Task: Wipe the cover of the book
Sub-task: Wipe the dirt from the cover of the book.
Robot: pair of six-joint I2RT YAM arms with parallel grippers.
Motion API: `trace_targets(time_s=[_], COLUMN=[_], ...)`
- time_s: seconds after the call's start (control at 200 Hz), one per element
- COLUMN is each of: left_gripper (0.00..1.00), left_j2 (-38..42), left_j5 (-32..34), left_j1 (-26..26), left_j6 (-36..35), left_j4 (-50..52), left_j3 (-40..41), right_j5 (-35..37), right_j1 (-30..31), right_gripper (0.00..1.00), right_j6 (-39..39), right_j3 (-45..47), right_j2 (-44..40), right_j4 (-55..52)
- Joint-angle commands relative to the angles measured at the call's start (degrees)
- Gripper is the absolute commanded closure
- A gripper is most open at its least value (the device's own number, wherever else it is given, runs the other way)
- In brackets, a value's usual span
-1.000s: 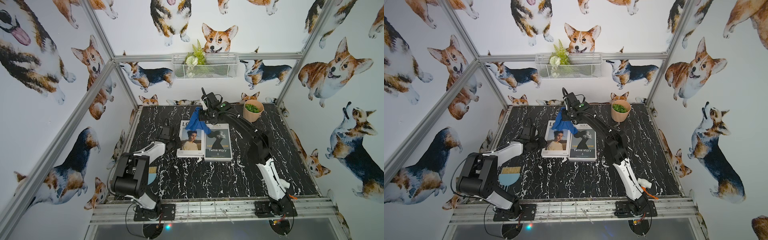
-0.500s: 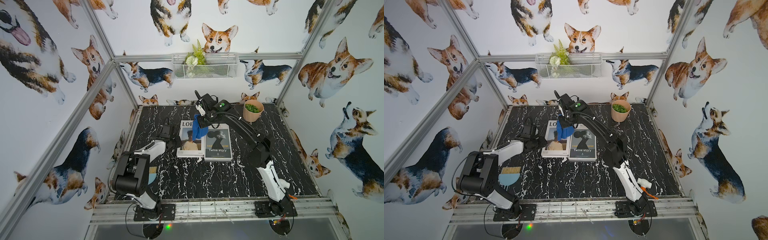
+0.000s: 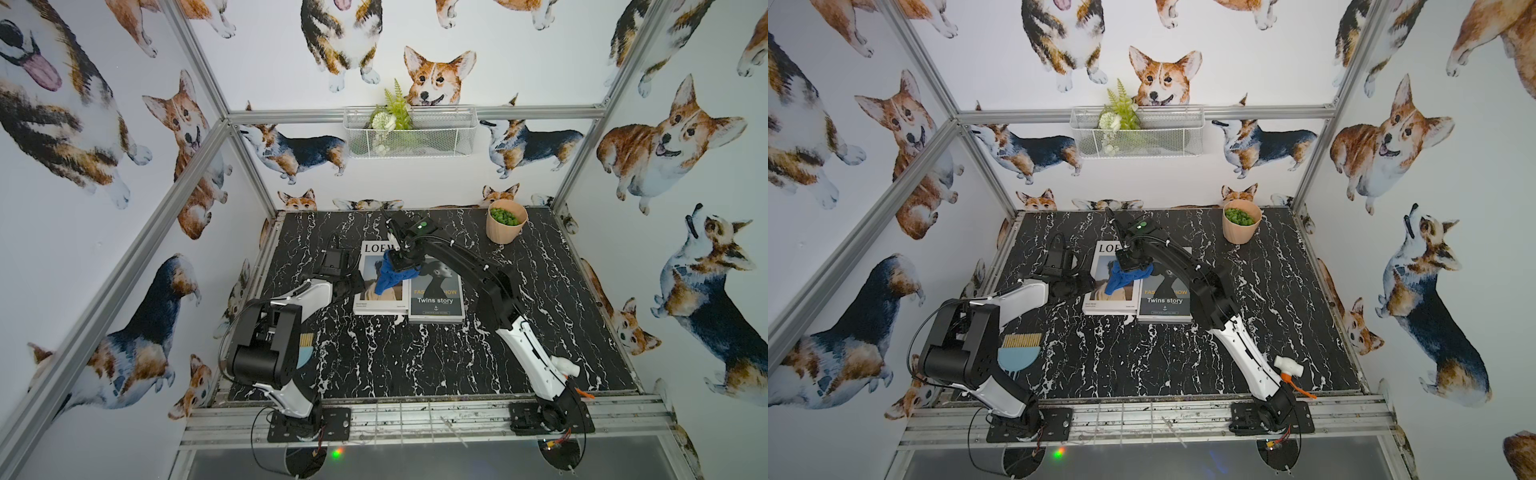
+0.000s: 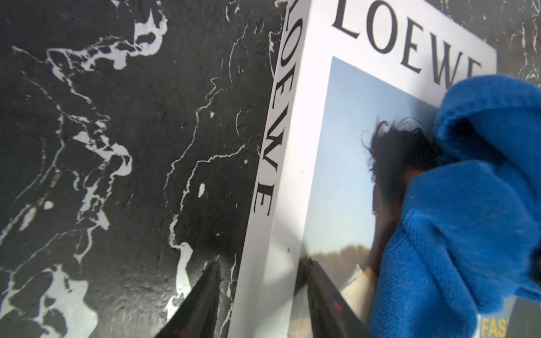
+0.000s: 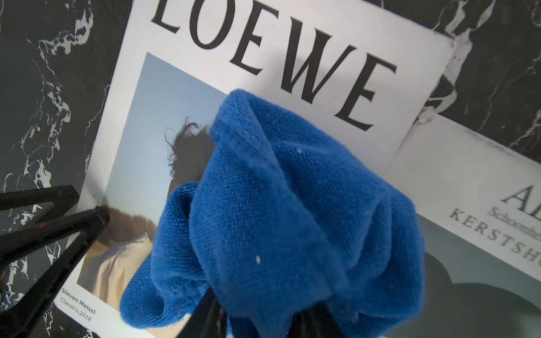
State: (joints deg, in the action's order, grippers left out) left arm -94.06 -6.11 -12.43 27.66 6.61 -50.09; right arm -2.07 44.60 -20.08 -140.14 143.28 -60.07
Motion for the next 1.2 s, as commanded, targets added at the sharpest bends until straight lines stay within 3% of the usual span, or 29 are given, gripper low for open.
trace_targets(time_s=[0.0, 0.07, 0.245, 0.36, 0.566, 0.646, 0.921, 1.196], left_gripper=[0.50, 0.50, 0.50, 0.52, 0.57, 0.58, 0.59, 0.60], left_j2=[-0.56, -0.34, -0.49, -0.48, 0.11, 0.51, 1.41, 2.47], left_j5=[0.82, 0.79, 0.54, 1.14, 2.63, 3.14, 3.79, 5.22], left_j1=[-0.05, -0.05, -0.05, -0.05, -0.05, -0.05, -0.05, -0.05], left_j6=[-0.01, -0.12, 0.20, 0.10, -1.09, -1.05, -1.17, -1.83], left_j4=[4.02, 4.11, 4.02, 4.63, 5.68, 5.96, 6.45, 7.62], left_j3=[0.70, 0.69, 0.69, 0.69, 3.49, 4.12, 5.33, 5.19], right_j5=[-0.32, -0.22, 1.03, 3.09, 1.00, -0.20, -0.24, 2.06], right_j1=[-0.04, 0.12, 0.58, 0.99, 2.17, 3.14, 4.14, -3.03], right_gripper=[0.45, 0.38, 0.39, 0.53, 0.88, 0.96, 1.00, 1.00], right_j6=[-3.69, -4.14, -4.19, -3.18, -3.54, -3.90, -5.06, -7.35], right_j3=[2.63, 5.59, 7.91, 5.43, 0.20, -1.77, -6.81, -3.11], right_j2=[-2.62, -4.27, -2.98, 1.13, 5.96, 7.05, 10.01, 9.14], right_j4=[5.11, 7.34, 8.82, 7.50, 6.83, 7.32, 10.29, 8.62])
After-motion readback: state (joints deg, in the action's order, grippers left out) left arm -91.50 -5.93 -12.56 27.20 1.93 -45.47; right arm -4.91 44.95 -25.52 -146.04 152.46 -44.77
